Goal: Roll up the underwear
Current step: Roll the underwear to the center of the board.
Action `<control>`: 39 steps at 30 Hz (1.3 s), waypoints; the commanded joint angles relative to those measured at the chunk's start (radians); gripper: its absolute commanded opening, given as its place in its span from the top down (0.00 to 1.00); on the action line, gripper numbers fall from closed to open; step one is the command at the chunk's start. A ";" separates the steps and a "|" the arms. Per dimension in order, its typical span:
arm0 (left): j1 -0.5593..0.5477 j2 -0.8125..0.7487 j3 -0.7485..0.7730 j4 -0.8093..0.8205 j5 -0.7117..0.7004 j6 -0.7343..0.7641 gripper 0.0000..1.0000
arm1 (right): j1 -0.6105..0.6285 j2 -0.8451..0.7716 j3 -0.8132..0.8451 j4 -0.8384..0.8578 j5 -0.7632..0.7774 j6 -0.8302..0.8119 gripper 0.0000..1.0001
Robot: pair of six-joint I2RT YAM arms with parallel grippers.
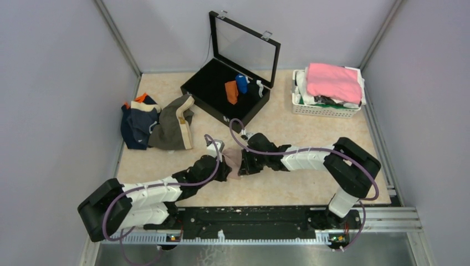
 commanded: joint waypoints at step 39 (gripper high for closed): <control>0.013 0.223 -0.043 0.028 -0.041 -0.110 1.00 | 0.271 -0.076 -0.452 0.963 0.227 -1.438 0.46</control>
